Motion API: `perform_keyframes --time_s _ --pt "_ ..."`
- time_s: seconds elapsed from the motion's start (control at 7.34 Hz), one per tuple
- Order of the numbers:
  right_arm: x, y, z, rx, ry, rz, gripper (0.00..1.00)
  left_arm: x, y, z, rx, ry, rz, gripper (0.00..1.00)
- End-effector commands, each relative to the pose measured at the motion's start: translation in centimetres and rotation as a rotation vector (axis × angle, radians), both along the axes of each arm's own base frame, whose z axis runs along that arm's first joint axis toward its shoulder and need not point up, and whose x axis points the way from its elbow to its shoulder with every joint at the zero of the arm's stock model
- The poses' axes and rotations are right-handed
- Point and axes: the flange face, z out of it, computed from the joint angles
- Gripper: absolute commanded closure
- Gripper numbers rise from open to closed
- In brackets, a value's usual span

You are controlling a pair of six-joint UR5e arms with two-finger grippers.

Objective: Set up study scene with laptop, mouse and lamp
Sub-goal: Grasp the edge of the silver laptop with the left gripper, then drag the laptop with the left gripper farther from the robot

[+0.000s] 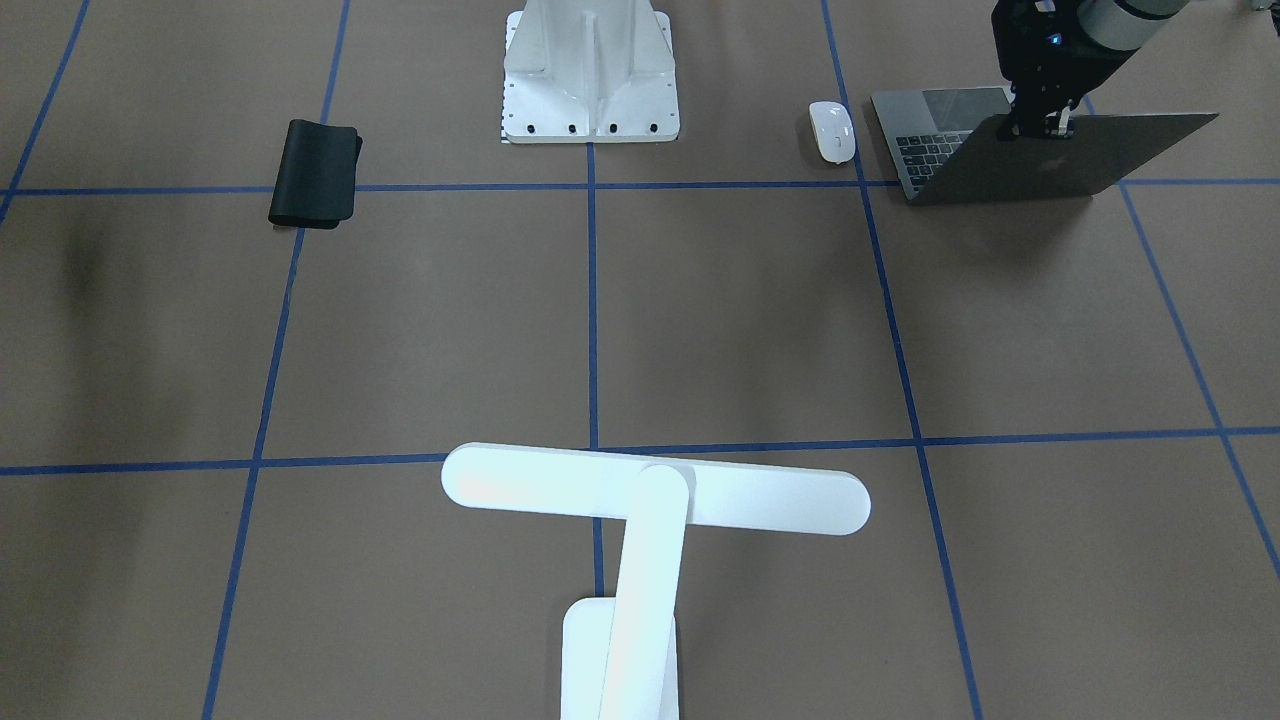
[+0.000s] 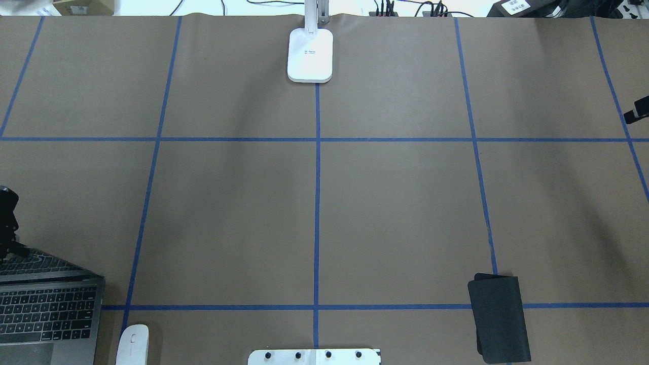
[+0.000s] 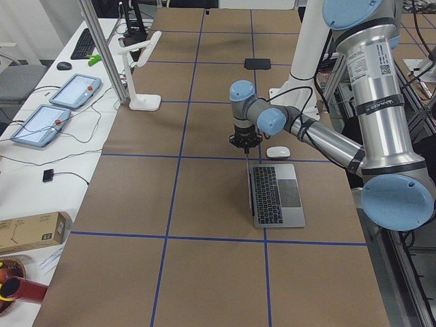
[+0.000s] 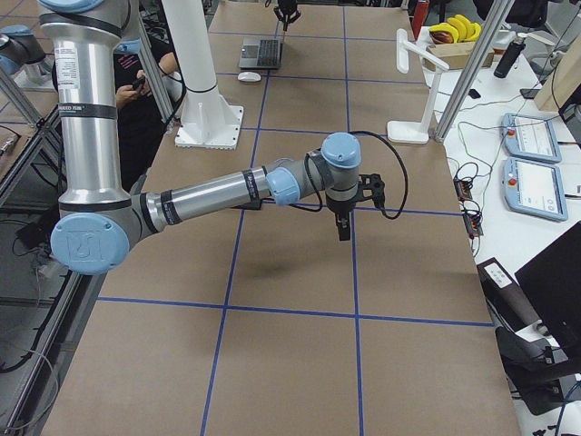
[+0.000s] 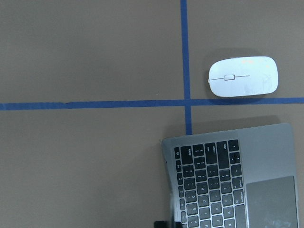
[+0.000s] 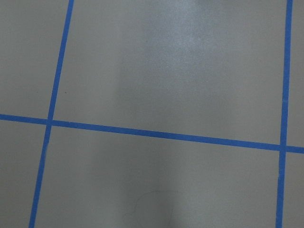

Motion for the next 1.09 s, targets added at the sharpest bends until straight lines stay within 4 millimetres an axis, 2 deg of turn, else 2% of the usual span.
perform_keyframes --time_s 0.0,0.27,0.41,0.54,0.82,0.95 --pt "-0.1 -0.2 0.1 0.002 0.002 -0.004 0.00 -1.0 -0.6 -0.8 0.013 0.012 -0.031 0.98" --pt "-0.1 -0.2 -0.1 0.000 0.000 -0.001 0.00 -2.2 -1.9 -0.7 0.046 0.012 -0.049 1.00" --pt "-0.1 -0.3 -0.1 0.002 -0.001 -0.001 0.00 -1.4 -3.8 -1.6 0.071 0.029 -0.060 1.00" --pt "-0.2 -0.3 0.0 0.000 0.001 -0.002 0.00 -0.4 -5.6 -3.6 0.077 0.030 -0.068 1.00" --pt "-0.2 -0.3 0.0 -0.002 0.002 0.000 0.00 -0.6 -9.3 -9.5 0.071 0.021 -0.118 1.00" --pt "-0.2 -0.2 0.0 -0.004 0.001 -0.001 0.00 -0.4 -10.4 -11.3 0.079 0.021 -0.130 1.00"
